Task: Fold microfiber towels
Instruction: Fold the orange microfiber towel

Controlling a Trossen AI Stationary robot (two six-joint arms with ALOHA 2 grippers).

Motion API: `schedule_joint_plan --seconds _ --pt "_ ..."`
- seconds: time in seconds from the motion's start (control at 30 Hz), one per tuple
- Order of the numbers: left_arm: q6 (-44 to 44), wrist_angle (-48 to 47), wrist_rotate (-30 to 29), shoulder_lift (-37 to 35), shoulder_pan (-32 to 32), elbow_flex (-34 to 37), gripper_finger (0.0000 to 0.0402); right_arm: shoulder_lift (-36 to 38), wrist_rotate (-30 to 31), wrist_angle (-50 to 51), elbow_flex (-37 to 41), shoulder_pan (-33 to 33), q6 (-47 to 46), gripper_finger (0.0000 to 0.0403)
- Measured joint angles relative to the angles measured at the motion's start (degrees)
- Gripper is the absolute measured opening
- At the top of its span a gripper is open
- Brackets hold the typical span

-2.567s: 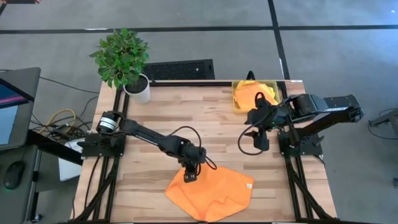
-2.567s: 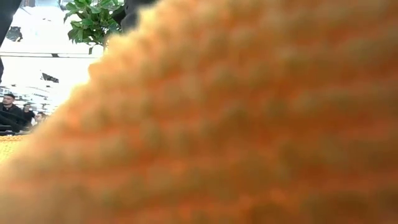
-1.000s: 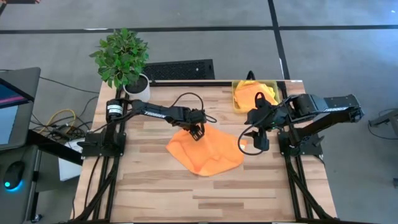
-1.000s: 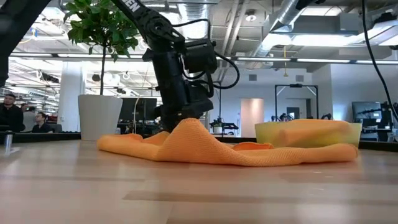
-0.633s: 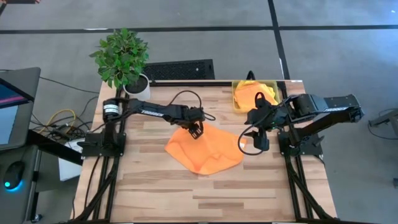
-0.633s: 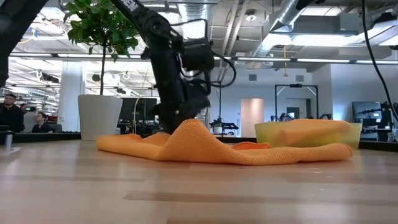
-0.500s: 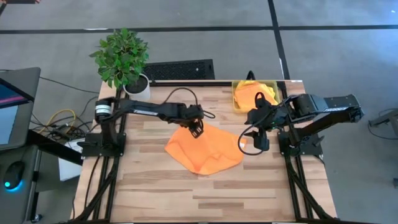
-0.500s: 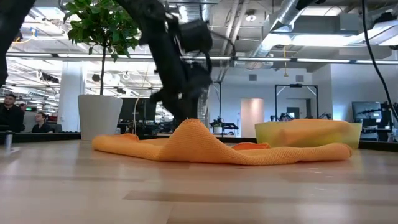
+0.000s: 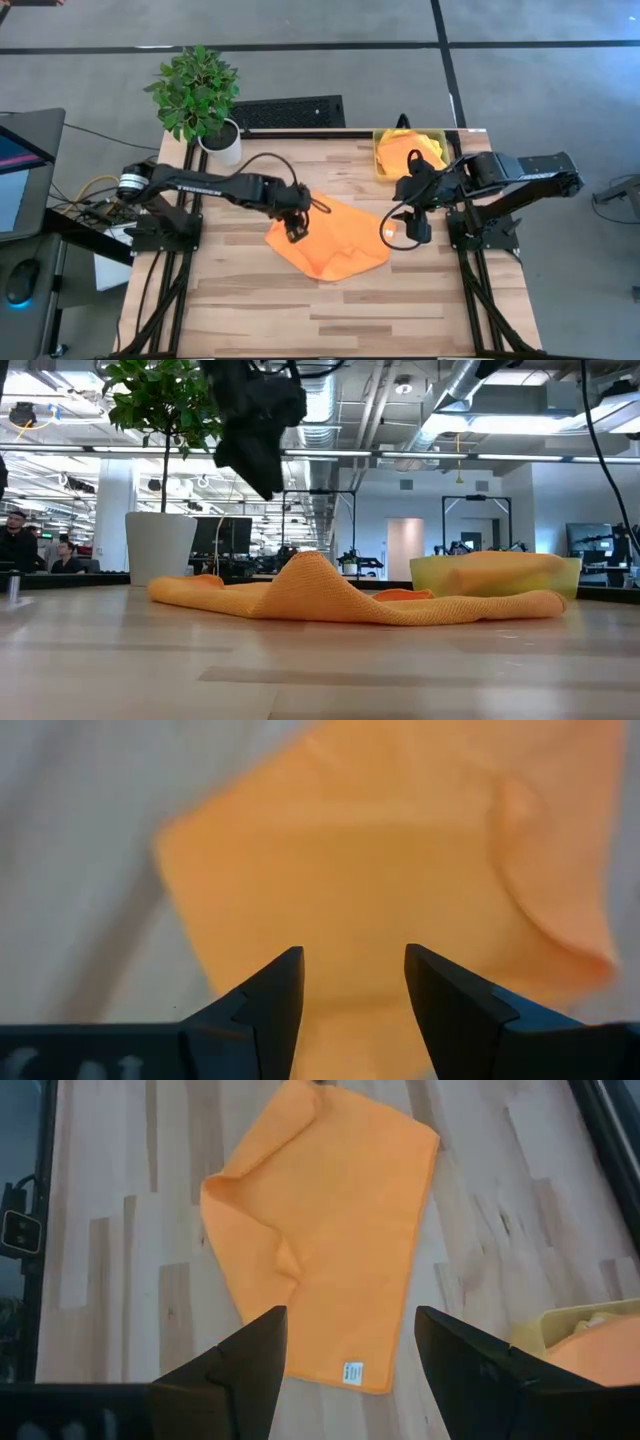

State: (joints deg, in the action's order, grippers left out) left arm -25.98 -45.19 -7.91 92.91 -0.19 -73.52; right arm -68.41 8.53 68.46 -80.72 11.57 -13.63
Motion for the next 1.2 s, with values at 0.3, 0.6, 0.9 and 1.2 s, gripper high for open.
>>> schedule_joint_plan --seconds 0.3,0.6,0.9,1.2 --pt "-4.4 -2.2 11.5 -0.7 -5.3 0.5 0.0169 -7.1 -7.3 -4.1 0.0 -2.9 2.6 0.0244" --pt "-8.0 -4.0 11.1 -0.7 -6.7 0.8 0.0169 -21.9 -14.1 -5.6 0.0 -6.5 10.5 0.0244" --pt "-15.8 -10.4 11.0 -0.9 -11.8 0.8 0.0169 -34.4 -14.7 -13.4 0.0 -4.9 18.2 0.0244" --pt "-27.0 -15.6 7.5 -5.0 -17.9 0.8 0.0168 -41.7 -14.8 -20.3 0.1 -0.8 24.6 0.0244"
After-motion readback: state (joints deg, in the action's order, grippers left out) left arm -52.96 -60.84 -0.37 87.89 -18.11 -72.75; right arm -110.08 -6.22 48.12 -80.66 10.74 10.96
